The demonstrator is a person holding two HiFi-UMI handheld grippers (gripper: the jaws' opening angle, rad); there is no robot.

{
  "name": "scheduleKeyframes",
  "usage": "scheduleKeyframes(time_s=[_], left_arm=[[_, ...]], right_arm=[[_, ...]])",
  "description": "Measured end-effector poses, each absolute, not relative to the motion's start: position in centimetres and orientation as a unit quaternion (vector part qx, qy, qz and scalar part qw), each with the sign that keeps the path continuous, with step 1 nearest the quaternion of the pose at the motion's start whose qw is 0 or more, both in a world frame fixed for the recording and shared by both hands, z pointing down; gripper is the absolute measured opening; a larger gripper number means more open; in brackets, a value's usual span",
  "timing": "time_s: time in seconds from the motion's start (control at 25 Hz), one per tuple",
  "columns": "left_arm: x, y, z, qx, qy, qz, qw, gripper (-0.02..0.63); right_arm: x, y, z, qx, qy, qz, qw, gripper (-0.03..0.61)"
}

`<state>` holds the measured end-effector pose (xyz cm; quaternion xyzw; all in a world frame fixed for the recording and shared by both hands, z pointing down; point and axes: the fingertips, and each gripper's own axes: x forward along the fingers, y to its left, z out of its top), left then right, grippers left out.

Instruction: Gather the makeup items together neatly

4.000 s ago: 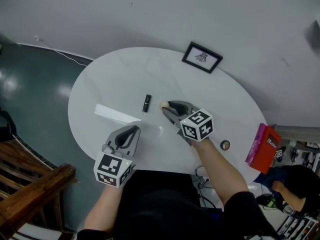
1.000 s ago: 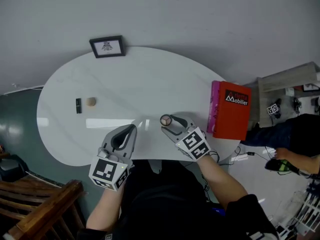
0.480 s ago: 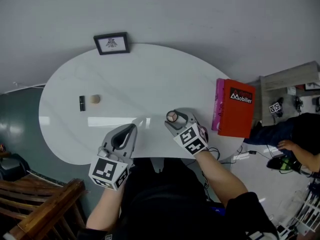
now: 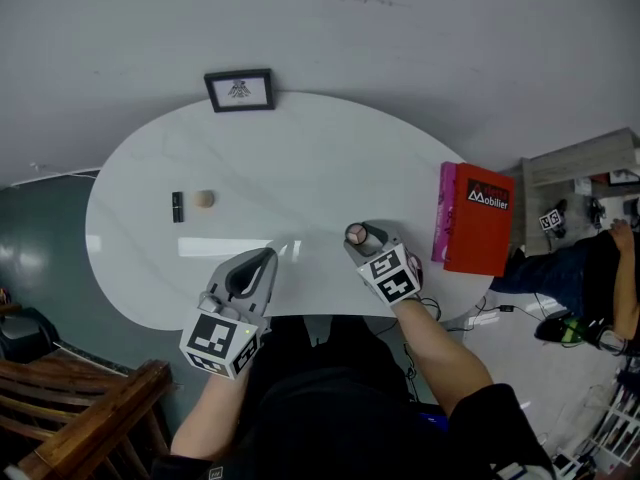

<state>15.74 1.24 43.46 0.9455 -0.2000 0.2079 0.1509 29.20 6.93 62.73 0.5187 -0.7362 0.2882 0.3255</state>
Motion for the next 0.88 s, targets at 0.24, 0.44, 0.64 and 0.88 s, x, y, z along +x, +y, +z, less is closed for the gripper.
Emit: scheduleKeyframes(time_s=[0.24,0.44,0.64,0.88], left_arm=[[14.4,0.1,41.7,0.953,-0.190,0.189,0.138,0.020],[11.7,-2.0,40.1,0.957,-0.200,0.172,0.125,0.020],[6.7,-4.2,39.7,0.956,-0.212,0.162,0.118,0.020],[1.2,-6.7,39.4,0.955,-0.228,0.156,0.107,0.020]], right_arm=[[28.8,6.4,60.0,0.536,-0.728,0.283,0.320,0.210],[27.7,4.2,56.6,0.552,-0.730,0.255,0.313,0.210],[24.6,1.6,54.5,0.558,-0.731,0.243,0.307,0.210],[19.6,-2.1,52.4,0.550,-0.743,0.227,0.307,0.210]])
